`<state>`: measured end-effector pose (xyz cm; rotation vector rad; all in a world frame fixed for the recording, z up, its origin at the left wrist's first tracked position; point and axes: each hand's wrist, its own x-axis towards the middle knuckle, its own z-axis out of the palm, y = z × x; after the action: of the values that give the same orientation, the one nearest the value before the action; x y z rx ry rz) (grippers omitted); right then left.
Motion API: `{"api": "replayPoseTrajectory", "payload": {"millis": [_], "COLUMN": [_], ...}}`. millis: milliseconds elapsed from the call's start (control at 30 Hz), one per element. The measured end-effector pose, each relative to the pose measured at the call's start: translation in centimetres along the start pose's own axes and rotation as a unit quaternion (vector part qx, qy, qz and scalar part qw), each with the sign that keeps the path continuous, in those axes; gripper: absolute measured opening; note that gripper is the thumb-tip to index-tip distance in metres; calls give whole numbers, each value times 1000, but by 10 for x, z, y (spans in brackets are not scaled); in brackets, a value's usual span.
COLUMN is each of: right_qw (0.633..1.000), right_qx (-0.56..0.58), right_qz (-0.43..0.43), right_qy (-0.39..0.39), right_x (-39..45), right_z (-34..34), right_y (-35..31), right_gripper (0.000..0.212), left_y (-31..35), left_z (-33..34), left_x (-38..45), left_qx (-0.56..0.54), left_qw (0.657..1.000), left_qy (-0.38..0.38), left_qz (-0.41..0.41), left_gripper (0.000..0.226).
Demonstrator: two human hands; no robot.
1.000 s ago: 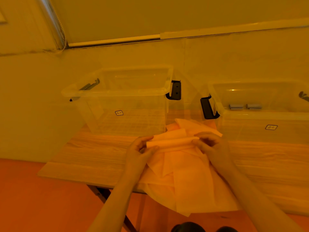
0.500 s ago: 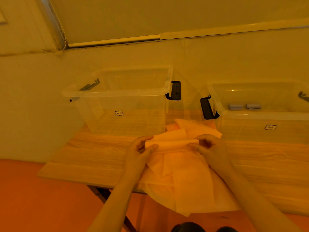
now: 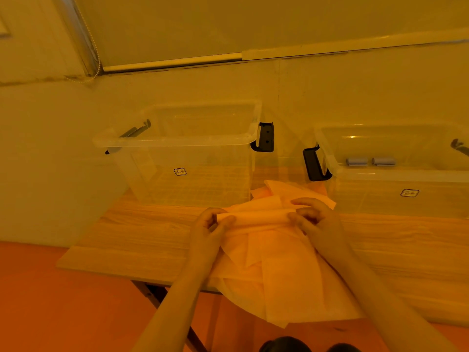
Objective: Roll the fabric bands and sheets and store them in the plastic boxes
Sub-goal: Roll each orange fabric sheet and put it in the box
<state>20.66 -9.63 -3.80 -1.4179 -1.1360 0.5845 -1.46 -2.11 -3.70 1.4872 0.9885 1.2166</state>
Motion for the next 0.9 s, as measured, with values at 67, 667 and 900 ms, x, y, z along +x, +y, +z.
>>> {"api": "replayPoseTrajectory", "payload": {"millis": [67, 667, 900], "right_qw": [1000, 997, 995], "right_qx": [1, 52, 66], "right_qz": [0, 47, 68], "right_qy": [-2, 28, 27], "right_x": [0, 0, 1], "right_z": [0, -2, -1], "right_y": [2, 0, 2], "right_gripper": [38, 12, 13], "left_y": [-1, -5, -5], "left_z": [-1, -2, -1], "left_x": [0, 1, 1], "left_qx": [12, -49, -18], "left_qw": [1000, 997, 999], "left_qy": [-3, -49, -32], "left_qz": [-3, -31, -9], "left_gripper": [3, 38, 27]}}
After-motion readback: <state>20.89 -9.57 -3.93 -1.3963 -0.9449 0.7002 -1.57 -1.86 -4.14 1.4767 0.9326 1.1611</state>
